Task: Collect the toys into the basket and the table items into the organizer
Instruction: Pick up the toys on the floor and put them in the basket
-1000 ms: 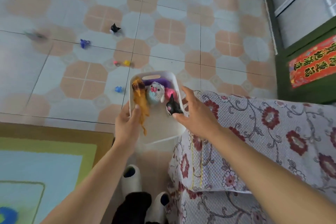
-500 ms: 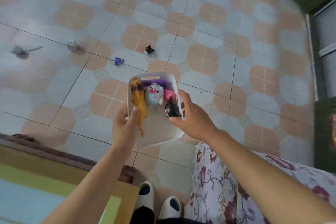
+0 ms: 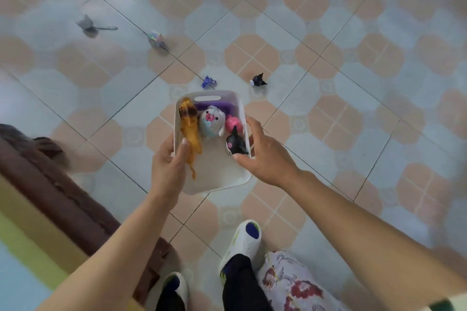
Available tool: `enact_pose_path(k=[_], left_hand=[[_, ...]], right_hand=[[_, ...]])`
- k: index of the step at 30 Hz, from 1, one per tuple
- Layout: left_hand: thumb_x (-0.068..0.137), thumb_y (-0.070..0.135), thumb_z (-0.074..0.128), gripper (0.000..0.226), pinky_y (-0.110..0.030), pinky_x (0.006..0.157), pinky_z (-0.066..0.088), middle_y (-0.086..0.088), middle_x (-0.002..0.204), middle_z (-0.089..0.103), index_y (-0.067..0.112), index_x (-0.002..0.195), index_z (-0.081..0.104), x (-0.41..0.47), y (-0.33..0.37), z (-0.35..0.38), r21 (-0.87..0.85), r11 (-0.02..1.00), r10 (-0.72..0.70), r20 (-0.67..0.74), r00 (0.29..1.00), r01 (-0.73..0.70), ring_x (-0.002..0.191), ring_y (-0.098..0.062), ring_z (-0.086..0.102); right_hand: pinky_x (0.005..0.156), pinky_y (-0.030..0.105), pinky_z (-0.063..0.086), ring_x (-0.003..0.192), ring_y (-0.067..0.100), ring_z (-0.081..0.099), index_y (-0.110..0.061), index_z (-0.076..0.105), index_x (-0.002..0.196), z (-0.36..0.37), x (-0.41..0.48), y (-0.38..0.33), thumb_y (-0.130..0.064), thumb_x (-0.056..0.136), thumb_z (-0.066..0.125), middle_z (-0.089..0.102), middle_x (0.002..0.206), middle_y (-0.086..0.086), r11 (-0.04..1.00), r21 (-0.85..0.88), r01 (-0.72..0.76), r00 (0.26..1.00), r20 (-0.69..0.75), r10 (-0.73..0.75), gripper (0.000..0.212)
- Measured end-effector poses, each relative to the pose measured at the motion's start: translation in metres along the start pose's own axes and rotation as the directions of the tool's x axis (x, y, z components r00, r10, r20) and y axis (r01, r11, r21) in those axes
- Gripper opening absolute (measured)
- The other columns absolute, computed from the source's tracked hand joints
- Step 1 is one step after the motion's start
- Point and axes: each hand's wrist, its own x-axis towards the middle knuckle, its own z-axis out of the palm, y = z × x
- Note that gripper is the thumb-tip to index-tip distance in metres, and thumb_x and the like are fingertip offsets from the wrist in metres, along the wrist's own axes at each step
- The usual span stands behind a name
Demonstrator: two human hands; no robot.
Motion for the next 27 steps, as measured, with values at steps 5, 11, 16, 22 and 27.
enact_pose_path(k=[5, 11, 16, 22, 27], left_hand=[[0.094, 0.035, 0.052, 0.030, -0.032, 0.074, 0.054, -0.008, 0.100, 0.068, 0.019, 0.115, 0.066, 0.028, -0.022, 0.011, -0.049, 0.999, -0.023, -0.056, 0.998, 0.021, 0.086, -0.020, 0.064], [0.096, 0.031, 0.054, 0.034, -0.032, 0.073, 0.052, -0.012, 0.104, 0.067, 0.013, 0.123, 0.064, 0.080, -0.074, 0.000, -0.007, 1.000, -0.022, -0.079, 0.997, 0.022, 0.089, -0.025, 0.064], [0.099, 0.026, 0.049, 0.032, -0.011, 0.061, 0.050, -0.004, 0.095, 0.065, 0.009, 0.122, 0.063, 0.130, -0.159, -0.010, 0.059, 0.997, -0.037, -0.125, 0.991, 0.044, 0.082, -0.014, 0.061], [0.099, 0.027, 0.049, 0.033, -0.006, 0.057, 0.047, -0.004, 0.097, 0.064, 0.008, 0.123, 0.063, 0.167, -0.264, -0.015, 0.085, 0.991, -0.094, -0.136, 0.986, 0.106, 0.080, -0.010, 0.060], [0.098, 0.033, 0.050, 0.036, -0.016, 0.068, 0.050, -0.005, 0.105, 0.066, 0.013, 0.125, 0.062, 0.187, -0.331, -0.020, 0.107, 0.984, -0.125, -0.138, 0.983, 0.140, 0.091, -0.017, 0.061]], right_hand=[[0.080, 0.041, 0.051, 0.094, 0.026, 0.061, -0.027, 0.014, 0.145, 0.000, 0.041, 0.018, -0.045, 0.083, 0.062, 0.061, 0.109, 0.001, 0.998, -0.003, 0.063, 0.994, 0.087, -0.062, 0.081], [0.084, 0.037, 0.048, 0.096, 0.016, 0.058, -0.033, 0.010, 0.146, 0.052, 0.080, 0.051, -0.060, 0.078, 0.062, 0.059, 0.112, -0.005, 0.998, 0.011, 0.064, 0.981, 0.182, -0.064, 0.090], [0.086, 0.042, 0.049, 0.095, 0.019, 0.061, -0.037, 0.009, 0.147, 0.146, 0.114, 0.102, -0.069, 0.079, 0.053, 0.060, 0.111, -0.004, 0.996, 0.084, -0.034, 0.978, 0.206, 0.016, 0.087], [0.089, 0.043, 0.045, 0.103, 0.026, 0.058, -0.027, 0.022, 0.146, 0.267, 0.139, 0.158, -0.057, 0.095, 0.034, 0.061, 0.118, 0.001, 0.992, 0.055, -0.113, 0.955, 0.282, 0.093, 0.061], [0.085, 0.039, 0.047, 0.112, 0.031, 0.052, -0.021, 0.035, 0.141, 0.351, 0.165, 0.191, -0.028, 0.098, 0.043, 0.047, 0.131, 0.009, 0.991, -0.126, -0.042, 0.969, 0.236, 0.071, 0.044]])
